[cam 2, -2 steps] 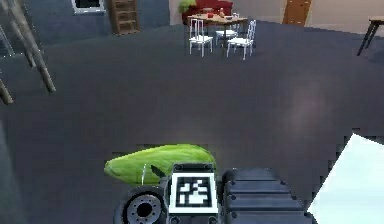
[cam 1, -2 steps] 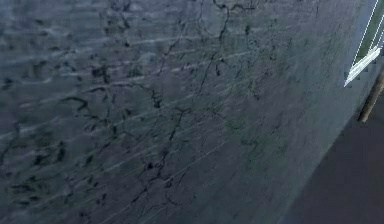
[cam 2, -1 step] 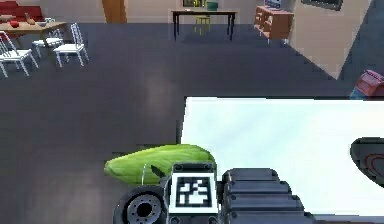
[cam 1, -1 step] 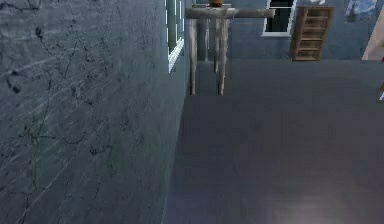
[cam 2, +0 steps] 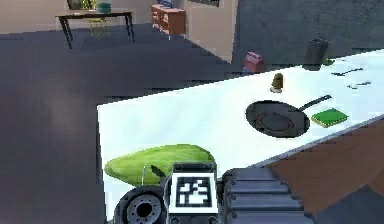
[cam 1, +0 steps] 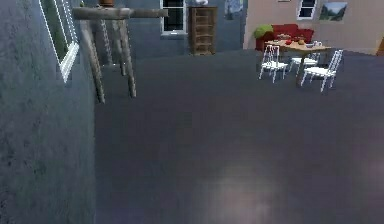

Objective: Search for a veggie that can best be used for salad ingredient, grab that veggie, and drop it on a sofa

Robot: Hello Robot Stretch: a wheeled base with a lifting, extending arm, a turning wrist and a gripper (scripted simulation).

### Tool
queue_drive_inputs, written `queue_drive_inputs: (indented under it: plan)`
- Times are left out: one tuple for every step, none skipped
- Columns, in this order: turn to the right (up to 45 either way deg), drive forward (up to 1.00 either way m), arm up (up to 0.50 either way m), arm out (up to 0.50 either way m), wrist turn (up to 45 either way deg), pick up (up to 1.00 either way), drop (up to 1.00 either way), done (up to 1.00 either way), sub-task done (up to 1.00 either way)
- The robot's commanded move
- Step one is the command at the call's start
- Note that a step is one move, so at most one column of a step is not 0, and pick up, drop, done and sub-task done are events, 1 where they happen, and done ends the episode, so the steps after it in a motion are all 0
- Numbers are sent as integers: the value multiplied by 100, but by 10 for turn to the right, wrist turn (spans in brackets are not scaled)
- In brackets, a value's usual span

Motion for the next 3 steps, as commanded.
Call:
queue_drive_inputs:
  plan:
    - [0,25,0,0,0,0,0,0,0]
    - [420,0,0,0,0,0,0,0,0]
    - [0,100,0,0,0,0,0,0,0]
